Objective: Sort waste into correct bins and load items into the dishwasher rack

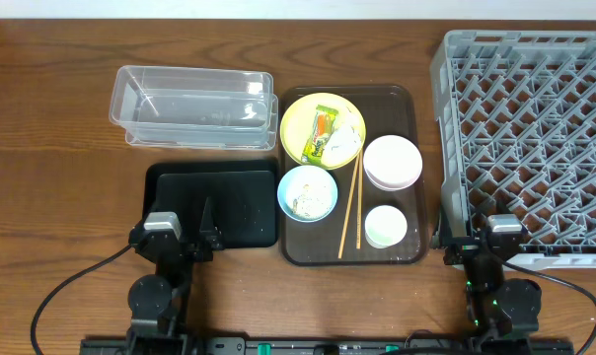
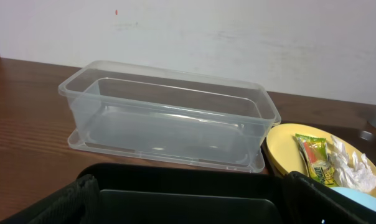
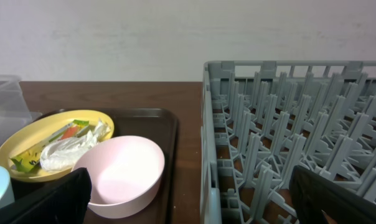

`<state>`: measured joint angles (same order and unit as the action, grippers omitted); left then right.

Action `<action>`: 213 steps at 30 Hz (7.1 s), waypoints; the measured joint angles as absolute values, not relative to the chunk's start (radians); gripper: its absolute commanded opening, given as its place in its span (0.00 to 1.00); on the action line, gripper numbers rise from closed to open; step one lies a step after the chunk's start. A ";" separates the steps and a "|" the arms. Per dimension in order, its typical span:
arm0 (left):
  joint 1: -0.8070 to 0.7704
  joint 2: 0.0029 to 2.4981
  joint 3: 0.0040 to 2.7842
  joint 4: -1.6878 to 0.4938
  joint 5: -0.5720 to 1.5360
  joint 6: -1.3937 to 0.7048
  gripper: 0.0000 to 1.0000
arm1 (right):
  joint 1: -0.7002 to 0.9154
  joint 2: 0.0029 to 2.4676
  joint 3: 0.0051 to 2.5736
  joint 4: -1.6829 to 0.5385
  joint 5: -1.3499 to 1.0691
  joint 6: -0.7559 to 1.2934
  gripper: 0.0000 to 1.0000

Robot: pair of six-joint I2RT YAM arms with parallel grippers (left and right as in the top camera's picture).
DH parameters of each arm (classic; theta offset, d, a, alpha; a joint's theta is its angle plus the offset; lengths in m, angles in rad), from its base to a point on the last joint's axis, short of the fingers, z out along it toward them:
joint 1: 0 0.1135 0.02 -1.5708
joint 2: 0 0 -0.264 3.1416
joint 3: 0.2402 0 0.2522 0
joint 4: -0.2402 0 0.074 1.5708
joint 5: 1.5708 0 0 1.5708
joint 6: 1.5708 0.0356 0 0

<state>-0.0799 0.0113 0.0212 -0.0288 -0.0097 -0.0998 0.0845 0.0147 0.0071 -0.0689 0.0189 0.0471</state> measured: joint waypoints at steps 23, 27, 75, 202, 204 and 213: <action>-0.080 0.011 0.021 -0.029 -0.010 -0.100 0.96 | 0.084 0.015 0.007 -0.069 0.019 0.047 0.99; -0.080 0.011 0.021 -0.029 -0.010 -0.100 0.96 | 0.084 0.015 0.007 -0.069 0.019 0.047 0.99; -0.079 0.300 0.178 -0.096 -0.019 -0.100 0.96 | 0.084 0.297 0.282 -0.224 0.088 0.048 0.99; -0.422 1.941 1.347 -0.256 0.289 0.029 0.66 | 0.084 0.994 0.791 -0.599 0.102 0.044 0.99; -0.427 1.981 1.347 -0.234 0.290 0.031 0.66 | 0.084 0.994 0.791 -0.599 0.102 0.044 0.99; -0.429 2.075 1.347 -0.228 0.263 0.029 0.31 | 0.084 0.994 0.792 -0.602 0.102 0.044 0.99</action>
<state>-0.4294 2.0747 1.3468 -0.2283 0.2626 0.0288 0.0845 0.9939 0.7918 -0.6022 0.1017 0.0437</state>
